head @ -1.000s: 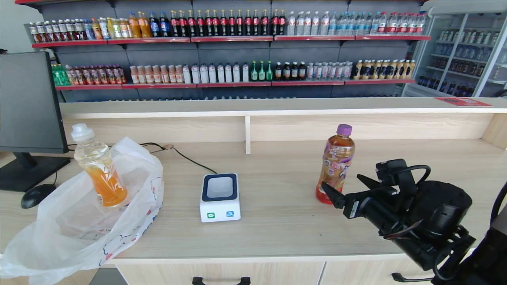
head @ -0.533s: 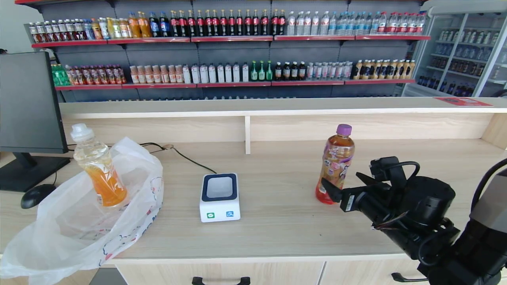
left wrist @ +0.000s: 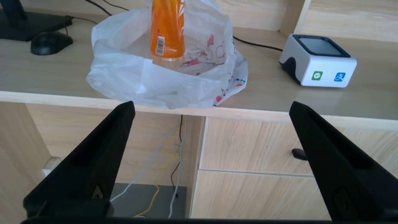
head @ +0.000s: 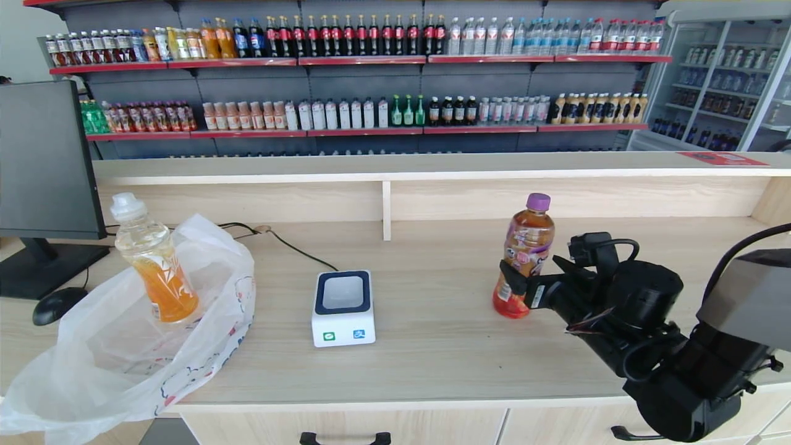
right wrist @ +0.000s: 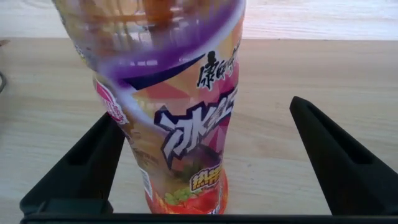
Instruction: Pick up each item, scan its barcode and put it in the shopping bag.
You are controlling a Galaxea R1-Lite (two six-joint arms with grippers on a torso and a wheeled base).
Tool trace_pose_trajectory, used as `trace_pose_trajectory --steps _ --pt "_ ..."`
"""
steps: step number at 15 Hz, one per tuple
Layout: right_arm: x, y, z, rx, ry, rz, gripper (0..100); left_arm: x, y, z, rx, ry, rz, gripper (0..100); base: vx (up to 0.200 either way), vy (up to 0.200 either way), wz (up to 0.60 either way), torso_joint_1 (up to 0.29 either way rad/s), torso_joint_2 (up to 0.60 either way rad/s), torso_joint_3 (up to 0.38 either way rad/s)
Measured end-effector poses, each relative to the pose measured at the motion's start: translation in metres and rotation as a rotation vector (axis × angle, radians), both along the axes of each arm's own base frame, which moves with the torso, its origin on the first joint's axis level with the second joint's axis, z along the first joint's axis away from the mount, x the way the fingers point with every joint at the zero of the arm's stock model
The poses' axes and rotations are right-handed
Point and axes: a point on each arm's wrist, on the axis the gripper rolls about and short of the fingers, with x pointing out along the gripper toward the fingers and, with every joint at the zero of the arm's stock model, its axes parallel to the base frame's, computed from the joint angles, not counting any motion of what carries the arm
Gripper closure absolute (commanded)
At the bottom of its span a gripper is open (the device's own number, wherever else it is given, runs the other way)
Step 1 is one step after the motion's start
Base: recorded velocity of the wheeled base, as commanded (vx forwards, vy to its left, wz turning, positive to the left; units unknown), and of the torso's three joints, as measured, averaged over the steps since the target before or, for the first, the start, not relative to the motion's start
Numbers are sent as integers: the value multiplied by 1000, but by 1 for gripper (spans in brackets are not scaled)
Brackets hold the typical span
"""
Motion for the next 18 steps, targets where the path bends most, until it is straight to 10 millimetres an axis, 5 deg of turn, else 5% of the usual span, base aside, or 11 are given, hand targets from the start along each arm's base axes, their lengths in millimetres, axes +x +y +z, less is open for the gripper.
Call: trace_pose_trajectory --steps 18 --pt "29 18 -8 31 -44 20 0 0 0 0 0 0 0 0 0 0 0 0 0 0"
